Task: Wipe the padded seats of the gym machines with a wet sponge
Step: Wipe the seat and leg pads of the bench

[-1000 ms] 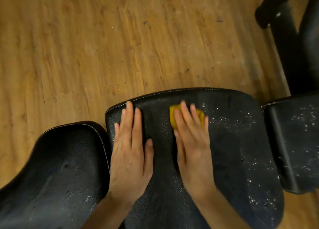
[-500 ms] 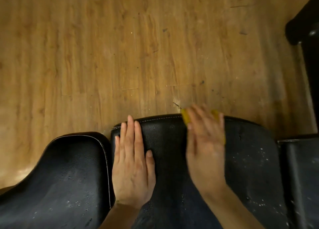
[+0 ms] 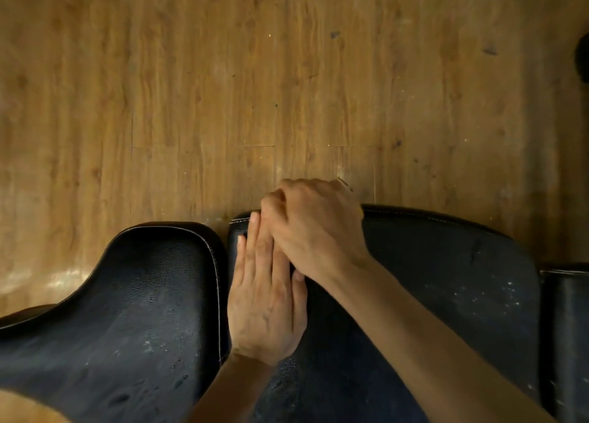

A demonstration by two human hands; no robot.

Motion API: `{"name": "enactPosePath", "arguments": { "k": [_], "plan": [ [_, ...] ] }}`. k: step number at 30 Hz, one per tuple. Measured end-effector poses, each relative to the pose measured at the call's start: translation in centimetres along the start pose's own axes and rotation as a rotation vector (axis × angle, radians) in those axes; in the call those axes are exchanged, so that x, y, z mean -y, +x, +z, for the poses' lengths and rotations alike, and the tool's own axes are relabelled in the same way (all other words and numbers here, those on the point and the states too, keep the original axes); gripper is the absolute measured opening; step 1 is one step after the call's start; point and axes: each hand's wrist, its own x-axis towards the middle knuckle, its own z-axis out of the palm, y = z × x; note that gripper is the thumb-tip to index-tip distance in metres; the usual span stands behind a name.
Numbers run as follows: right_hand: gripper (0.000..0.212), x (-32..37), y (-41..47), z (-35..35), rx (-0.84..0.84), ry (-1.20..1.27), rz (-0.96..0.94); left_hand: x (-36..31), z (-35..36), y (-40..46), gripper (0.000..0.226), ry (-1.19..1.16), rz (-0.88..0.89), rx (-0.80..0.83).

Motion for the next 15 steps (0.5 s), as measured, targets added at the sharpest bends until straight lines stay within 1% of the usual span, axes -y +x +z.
{"name": "enactPosePath", "arguments": {
  "k": [1,3,4,5,7,8,10,12,13,15],
  "plan": [
    [0.038,0.4,0.4,0.0,0.036,0.027,-0.033,0.1,0.0,0.0,0.058,0.006,0.008,0.004],
    [0.037,-1.6,0.2,-0.8,0.107,0.017,-0.058,0.0,-0.1,0.1,0.060,0.000,-0.009,0.003],
    [0.037,-3.4,-0.3,-1.6,0.128,0.016,-0.016,-0.1,-0.2,0.2,0.062,-0.004,-0.021,-0.001],
    [0.038,-5.3,-1.0,-2.4,0.110,0.055,0.077,-0.2,-0.4,0.2,0.063,-0.011,-0.024,-0.006],
    [0.044,-7.0,-2.0,-3.5,0.010,0.098,0.265,-0.2,-0.4,0.2,0.064,-0.029,-0.019,-0.016],
    [0.045,-6.4,-1.8,-3.4,-0.020,0.056,0.268,-0.2,-0.4,0.3,0.064,-0.031,-0.019,-0.021],
    [0.045,-3.1,-0.7,-1.6,0.011,-0.042,0.147,0.0,-0.1,0.1,0.063,-0.021,-0.017,-0.015],
    [0.044,0.4,0.2,0.2,0.016,-0.037,-0.003,0.2,0.0,-0.1,0.061,-0.003,0.011,-0.005],
    [0.041,0.7,0.3,0.5,-0.006,-0.002,-0.051,0.2,0.0,-0.1,0.060,-0.003,0.020,-0.008],
    [0.036,-1.8,-0.4,-0.4,-0.004,0.040,-0.044,0.1,-0.1,0.0,0.060,-0.011,0.003,-0.007]
  ]
}}
